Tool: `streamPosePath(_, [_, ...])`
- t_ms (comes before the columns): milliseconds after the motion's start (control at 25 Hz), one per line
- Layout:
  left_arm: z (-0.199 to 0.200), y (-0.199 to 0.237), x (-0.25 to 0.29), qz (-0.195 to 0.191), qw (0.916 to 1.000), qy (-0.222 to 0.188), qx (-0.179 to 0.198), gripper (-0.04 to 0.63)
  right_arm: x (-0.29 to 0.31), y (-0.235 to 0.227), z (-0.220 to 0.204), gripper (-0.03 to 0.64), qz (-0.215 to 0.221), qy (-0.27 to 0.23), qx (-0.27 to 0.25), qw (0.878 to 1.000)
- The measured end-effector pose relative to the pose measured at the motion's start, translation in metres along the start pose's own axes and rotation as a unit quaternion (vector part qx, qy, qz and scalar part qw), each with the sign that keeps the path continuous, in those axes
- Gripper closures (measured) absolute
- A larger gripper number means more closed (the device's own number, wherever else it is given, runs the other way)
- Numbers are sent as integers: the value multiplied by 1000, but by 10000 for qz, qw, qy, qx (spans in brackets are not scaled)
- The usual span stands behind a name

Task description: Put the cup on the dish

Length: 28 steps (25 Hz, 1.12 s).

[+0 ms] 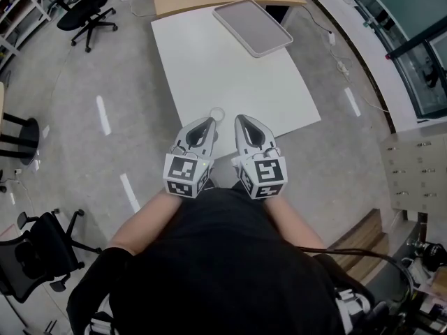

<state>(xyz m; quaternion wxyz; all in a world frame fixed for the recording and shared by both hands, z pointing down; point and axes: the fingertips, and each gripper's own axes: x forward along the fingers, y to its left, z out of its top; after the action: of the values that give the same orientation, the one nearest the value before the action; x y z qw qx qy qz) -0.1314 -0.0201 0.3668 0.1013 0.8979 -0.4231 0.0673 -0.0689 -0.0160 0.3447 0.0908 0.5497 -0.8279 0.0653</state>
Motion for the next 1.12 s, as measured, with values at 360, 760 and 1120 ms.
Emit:
streamPosePath(360, [-16, 16, 9, -100, 9998, 193, 12, 588, 17, -5, -1, 603, -138, -33, 214, 9997])
streamPosePath(760, [-34, 23, 30, 3, 9991, 414, -56, 588, 32, -23, -20, 603, -81, 168, 244, 9995])
streamPosePath(1120, [-62, 37, 48, 255, 9971, 685, -193, 588, 61, -23, -50, 603, 532, 434, 232, 9974])
